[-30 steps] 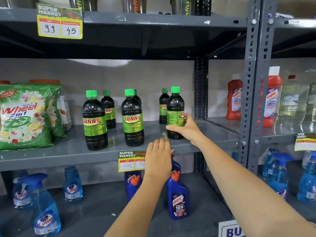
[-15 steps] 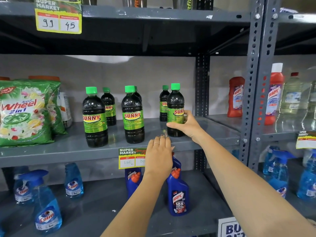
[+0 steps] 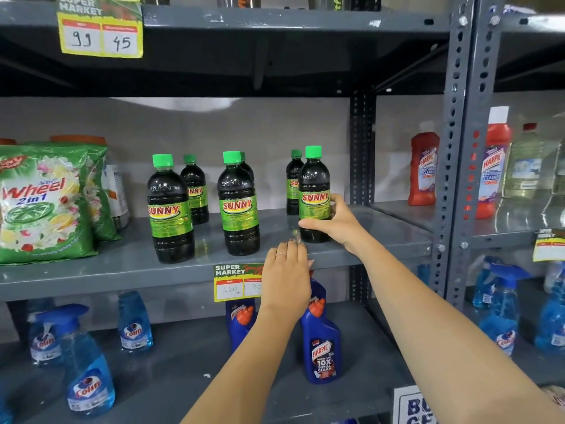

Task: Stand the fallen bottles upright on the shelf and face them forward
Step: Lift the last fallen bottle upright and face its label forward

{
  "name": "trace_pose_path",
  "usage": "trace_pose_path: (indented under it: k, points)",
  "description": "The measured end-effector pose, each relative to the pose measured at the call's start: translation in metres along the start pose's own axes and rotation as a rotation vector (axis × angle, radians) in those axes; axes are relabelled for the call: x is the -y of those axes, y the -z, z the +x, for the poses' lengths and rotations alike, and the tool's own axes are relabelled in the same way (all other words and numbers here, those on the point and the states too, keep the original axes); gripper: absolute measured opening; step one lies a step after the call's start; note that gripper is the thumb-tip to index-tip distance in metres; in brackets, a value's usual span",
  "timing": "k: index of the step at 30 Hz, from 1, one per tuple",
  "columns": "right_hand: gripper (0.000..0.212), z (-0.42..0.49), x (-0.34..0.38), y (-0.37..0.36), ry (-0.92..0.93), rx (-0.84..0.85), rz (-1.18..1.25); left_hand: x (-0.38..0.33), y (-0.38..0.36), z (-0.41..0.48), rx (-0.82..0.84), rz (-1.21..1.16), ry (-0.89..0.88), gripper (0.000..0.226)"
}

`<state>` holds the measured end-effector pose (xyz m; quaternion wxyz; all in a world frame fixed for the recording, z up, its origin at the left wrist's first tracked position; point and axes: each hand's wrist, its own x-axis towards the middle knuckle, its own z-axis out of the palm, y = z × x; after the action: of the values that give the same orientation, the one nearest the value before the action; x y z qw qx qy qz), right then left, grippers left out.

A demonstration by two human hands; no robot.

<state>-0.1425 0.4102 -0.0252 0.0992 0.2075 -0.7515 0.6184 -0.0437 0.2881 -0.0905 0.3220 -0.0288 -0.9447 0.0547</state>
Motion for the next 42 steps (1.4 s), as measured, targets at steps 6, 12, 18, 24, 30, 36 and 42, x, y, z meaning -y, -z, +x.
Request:
trace_pose_path:
  k: [6, 12, 18, 24, 30, 36, 42]
  points:
    - [0.091, 0.0009, 0.0016, 0.0019, -0.016, 0.029, 0.003, 0.0007, 0.0006, 0.0003, 0.003, -0.003, -0.001, 0.047]
    - [0.071, -0.0003, 0.0057, 0.0000, -0.026, 0.054, -0.095, 0.0013, 0.0012, -0.0020, 0.000, 0.007, -0.007, 0.047]
    - [0.070, -0.0037, 0.0078, 0.0008, -0.024, 0.037, -0.128, 0.0006, 0.0029, -0.0022, 0.012, 0.004, -0.010, 0.048]
    - [0.067, -0.0030, 0.0052, -0.0003, -0.007, 0.020, -0.145, 0.0015, 0.0022, -0.0016, 0.007, -0.002, -0.010, 0.047]
    - [0.070, -0.0034, 0.0043, 0.0000, 0.009, 0.032, -0.123, 0.0006, 0.0016, -0.0021, -0.014, 0.004, -0.008, 0.047]
    - [0.072, -0.0048, 0.0053, 0.0001, 0.019, 0.037, -0.118, 0.0000, 0.0008, -0.0019, -0.018, 0.003, -0.005, 0.048]
    - [0.119, -0.0051, 0.0052, 0.0006, 0.041, 0.015, -0.049, 0.0012, 0.0027, 0.0001, -0.045, -0.049, -0.013, 0.043]
